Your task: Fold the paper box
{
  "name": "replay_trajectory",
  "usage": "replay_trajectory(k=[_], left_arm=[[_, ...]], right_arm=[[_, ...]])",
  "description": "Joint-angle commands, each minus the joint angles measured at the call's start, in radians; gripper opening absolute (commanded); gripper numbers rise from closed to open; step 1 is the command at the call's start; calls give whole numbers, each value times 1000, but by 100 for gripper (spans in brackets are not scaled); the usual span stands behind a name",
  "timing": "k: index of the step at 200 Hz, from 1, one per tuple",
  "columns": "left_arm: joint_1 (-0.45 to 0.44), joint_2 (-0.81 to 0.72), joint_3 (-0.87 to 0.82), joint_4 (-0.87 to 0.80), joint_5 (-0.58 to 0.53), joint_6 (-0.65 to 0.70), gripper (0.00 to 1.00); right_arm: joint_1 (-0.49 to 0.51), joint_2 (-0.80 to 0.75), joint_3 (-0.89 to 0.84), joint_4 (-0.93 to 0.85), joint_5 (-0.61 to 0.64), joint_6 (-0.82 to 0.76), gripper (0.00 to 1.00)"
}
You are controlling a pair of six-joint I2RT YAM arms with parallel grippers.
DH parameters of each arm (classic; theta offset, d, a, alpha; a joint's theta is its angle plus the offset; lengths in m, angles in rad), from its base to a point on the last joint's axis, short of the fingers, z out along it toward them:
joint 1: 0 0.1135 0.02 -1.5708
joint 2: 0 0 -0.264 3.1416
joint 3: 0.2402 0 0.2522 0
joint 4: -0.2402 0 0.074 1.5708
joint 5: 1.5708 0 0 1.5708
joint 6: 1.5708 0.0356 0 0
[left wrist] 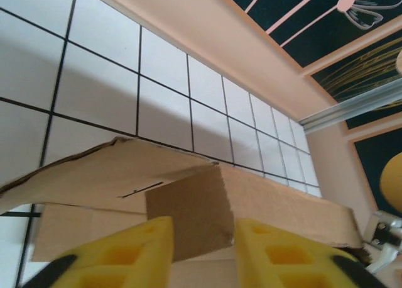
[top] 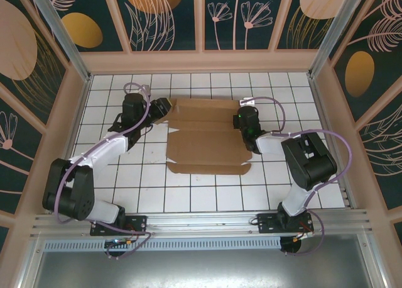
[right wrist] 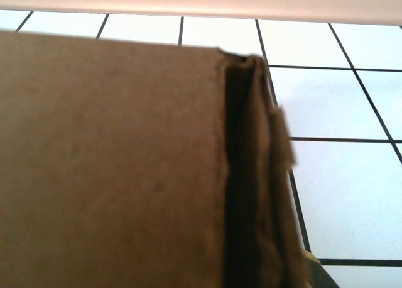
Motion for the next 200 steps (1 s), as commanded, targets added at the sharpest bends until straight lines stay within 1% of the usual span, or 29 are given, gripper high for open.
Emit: replay_trajectory(k=[1,15,30,54,72,106,121,126,146,184,200], left_arm=[[-51,-17,-27,-128,-75,73,24],[-98,2,-32,-164,-117,100,22],[-124,44,-47,-159,-119,90,21],[-125,118,-60,-112,-105,64,22],[-123,174,-17,-113,-112,74,24],[-113,292,89,-138,-123,101,24],[-108,333,100,-141,-133,104,24],[-105,341,129,-139,-137,104,25],[-89,363,146,-135,-166,107,32],[-42,389,150,-145,-201,113,37],[-30,399,148,-138,-198,112,41]], right_arm=[[-9,-12,11,-11,15,32,0],[-9,-9,13,-11,4,34,0],[-8,-8,14,-8,-8,34,0],[-9,-8,12,-11,-21,24,0],[-9,-11,10,-17,-24,15,0],[-9,-16,2,-18,-38,14,0],[-8,-16,2,-20,-43,14,0],[-8,-18,2,-20,-44,12,0],[-7,-18,1,-20,-50,9,0],[-7,-17,-1,-17,-48,9,0],[-7,-13,-2,-13,-54,7,0]])
